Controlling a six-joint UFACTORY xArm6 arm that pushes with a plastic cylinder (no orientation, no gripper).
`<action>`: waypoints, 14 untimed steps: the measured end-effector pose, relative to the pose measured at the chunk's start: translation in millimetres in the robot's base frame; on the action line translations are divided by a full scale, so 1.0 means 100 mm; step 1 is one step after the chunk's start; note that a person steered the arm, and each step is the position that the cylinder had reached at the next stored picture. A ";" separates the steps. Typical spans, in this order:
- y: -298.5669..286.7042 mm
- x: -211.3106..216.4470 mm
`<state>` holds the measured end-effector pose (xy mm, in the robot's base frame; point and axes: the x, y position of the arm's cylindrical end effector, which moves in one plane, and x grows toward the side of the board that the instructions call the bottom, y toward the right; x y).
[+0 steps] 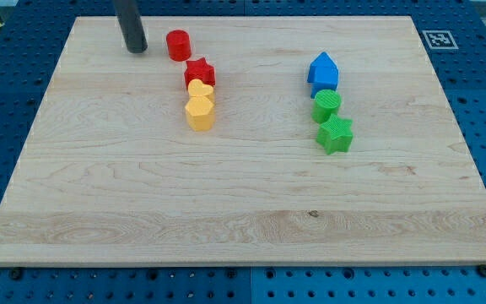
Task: Place the red circle towards the top of the red star
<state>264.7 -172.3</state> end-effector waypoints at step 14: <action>0.56 0.10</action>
<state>275.1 -116.7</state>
